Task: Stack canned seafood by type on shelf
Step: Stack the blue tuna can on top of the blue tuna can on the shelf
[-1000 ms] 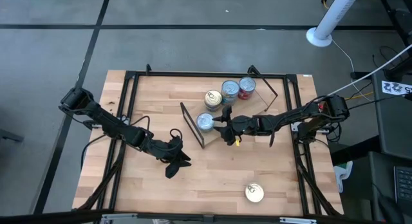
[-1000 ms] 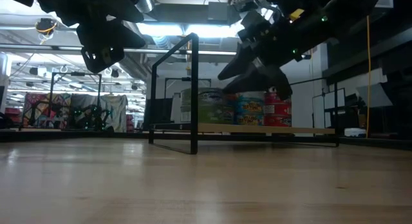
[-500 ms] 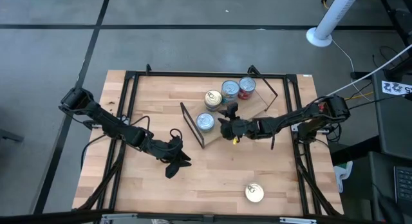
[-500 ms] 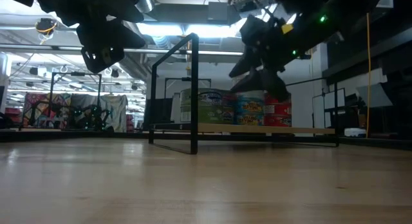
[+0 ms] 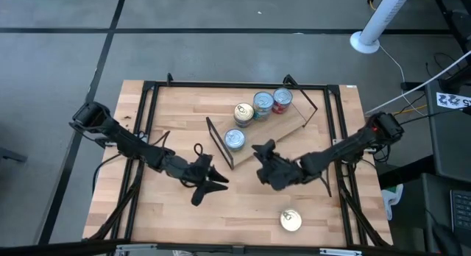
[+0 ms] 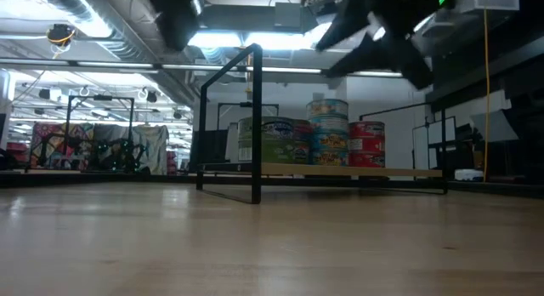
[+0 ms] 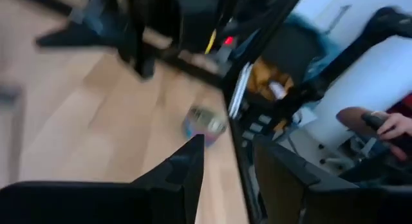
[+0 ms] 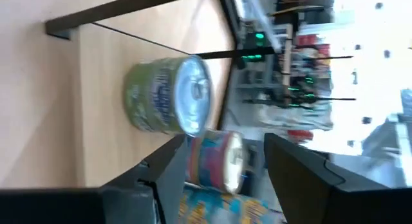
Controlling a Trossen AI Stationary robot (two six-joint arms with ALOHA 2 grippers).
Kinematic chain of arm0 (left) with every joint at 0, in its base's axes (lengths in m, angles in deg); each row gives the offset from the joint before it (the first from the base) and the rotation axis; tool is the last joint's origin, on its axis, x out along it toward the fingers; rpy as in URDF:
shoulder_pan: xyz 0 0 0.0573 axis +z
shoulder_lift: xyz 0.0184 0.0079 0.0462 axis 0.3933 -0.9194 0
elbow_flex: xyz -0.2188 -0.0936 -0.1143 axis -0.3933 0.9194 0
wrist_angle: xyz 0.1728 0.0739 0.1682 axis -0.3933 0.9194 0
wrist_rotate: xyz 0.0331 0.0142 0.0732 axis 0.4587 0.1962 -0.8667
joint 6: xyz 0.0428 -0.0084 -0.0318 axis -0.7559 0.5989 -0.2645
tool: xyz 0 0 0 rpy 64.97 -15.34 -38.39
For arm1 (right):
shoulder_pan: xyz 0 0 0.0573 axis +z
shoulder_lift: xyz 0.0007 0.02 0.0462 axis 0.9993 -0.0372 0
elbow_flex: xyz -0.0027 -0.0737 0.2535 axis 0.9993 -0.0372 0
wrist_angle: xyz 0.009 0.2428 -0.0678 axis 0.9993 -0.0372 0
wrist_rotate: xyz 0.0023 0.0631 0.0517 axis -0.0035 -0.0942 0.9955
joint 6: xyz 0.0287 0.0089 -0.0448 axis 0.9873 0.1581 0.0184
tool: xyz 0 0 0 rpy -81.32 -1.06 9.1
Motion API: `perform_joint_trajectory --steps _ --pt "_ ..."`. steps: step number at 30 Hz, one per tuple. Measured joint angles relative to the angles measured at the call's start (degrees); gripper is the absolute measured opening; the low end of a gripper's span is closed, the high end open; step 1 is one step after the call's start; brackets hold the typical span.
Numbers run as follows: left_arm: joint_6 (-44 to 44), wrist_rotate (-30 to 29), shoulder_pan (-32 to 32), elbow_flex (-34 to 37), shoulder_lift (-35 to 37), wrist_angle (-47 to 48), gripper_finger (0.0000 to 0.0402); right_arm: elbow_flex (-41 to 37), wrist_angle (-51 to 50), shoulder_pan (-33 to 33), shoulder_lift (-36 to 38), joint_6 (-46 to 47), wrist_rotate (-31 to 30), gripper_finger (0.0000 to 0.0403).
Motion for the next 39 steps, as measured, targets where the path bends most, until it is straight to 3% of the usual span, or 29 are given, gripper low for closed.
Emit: perform_joint_trajectory --steps 6,12,16,20,27,34,39 --pt "-12.66 0.00 -0.02 -8.71 -5.91 -2.03 0.0127 3.96 -7.94 7.23 0.02 4.89 -10.57 0.0207" --pt "-23.41 0.02 -0.04 -19.06 -12.92 0.35 0.0127 8.61 -25.16 14.05 0.02 22.85 -10.30 0.0207" --pt "-27.87 0.03 0.26 -25.16 -17.61 0.99 0.0127 12.56 -39.46 17.99 0.02 40.46 -4.97 0.0207" --pt "-31.34 0.04 0.95 -32.41 -23.02 0.72 0.0127 16.05 -51.24 20.58 0.03 57.55 7.60 0.0207" --pt "-42.15 1.90 1.56 -45.52 -33.29 2.42 0.0127 16.76 -60.38 22.33 0.09 74.54 26.71 0.0207" --pt "-43.18 4.93 2.92 -57.38 -39.06 19.26 0.0127 16.72 -68.71 27.69 0.99 86.34 27.35 0.0207" --pt "-46.14 6.30 3.73 -63.50 -42.55 26.77 0.0127 16.72 -67.51 33.07 2.41 94.85 27.54 0.0207"
